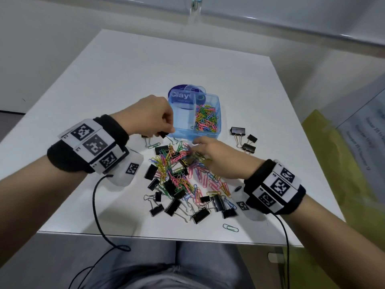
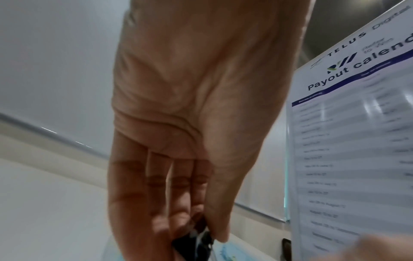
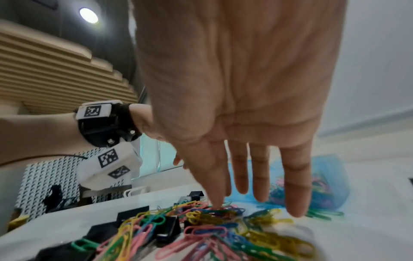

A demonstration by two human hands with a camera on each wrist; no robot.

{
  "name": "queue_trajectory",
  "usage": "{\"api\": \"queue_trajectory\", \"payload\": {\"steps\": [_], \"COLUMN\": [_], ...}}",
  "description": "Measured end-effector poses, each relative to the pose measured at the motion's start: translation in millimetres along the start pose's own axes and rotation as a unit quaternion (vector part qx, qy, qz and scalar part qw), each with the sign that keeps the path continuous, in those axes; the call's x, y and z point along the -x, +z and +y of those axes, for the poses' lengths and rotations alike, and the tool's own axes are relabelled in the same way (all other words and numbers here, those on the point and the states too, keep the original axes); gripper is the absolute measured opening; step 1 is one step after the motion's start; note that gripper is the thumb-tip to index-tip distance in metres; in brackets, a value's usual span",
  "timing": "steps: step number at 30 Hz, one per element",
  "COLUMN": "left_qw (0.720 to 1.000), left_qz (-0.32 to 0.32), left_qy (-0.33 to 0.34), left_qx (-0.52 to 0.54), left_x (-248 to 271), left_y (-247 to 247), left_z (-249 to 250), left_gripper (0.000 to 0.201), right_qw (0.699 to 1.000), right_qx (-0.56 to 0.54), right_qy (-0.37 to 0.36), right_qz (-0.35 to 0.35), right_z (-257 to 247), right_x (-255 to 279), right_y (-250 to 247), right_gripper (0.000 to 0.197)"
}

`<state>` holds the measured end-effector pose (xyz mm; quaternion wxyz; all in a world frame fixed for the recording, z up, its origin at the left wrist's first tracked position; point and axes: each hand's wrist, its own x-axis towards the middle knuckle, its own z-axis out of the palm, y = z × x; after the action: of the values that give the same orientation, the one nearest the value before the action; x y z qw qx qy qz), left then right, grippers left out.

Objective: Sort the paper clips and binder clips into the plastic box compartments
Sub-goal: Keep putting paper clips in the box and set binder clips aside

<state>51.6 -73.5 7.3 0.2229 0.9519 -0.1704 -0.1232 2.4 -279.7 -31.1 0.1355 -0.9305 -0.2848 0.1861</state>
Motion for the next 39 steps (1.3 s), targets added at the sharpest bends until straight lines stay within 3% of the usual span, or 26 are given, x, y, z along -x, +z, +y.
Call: {"api": "queue_trajectory", "payload": {"steps": [3,5,9,14,18,20,25,28,35,39], "left_qw": [0.999,0.997,0.991,0.989,0.989,0.991,0.97,0.956,0.969,0.972], "left_qz": [-0.005,0.001,0.018,0.026,0.02,-0.022,-0.214,-0.262,-0.207,-0.174], "left_qy": [-0.042,-0.068,-0.098,-0.119,-0.112,-0.101,-0.093,-0.087,-0.026,-0.002], "left_qx": [0.005,-0.023,-0.087,-0.087,-0.098,-0.081,-0.071,-0.096,-0.136,-0.156], "left_x": [-1,-1,-5,-10,-2,8,25,28,26,22], "left_y": [-1,-2,0,5,0,-2,14,30,39,41], "left_z": [-19,-31,-47,-57,-57,-47,-20,-14,-12,-10], "left_gripper": [0.013,0.014,0.015,0.016,0.025,0.025,0.04,0.048,0.028,0.032], "right_qw": [0.998,0.999,0.997,0.985,0.982,0.984,0.988,0.989,0.997,0.993], "right_qx": [0.029,0.036,0.038,0.137,0.165,0.158,0.145,0.141,-0.021,-0.06], "right_qy": [-0.026,-0.02,-0.046,-0.1,-0.09,-0.076,-0.059,-0.045,0.019,0.031], "right_qz": [-0.039,-0.001,0.058,-0.009,-0.025,-0.013,-0.009,0.01,0.069,0.099], "right_z": [-4,-5,-22,-52,-53,-47,-41,-38,-21,-15], "right_x": [-2,-3,-19,-47,-51,-51,-44,-38,-20,-8], "right_y": [2,-1,-2,-1,0,2,2,3,-11,-24], "right_gripper": [0.039,0.029,0.047,0.063,0.053,0.041,0.017,0.008,0.015,0.01]}}
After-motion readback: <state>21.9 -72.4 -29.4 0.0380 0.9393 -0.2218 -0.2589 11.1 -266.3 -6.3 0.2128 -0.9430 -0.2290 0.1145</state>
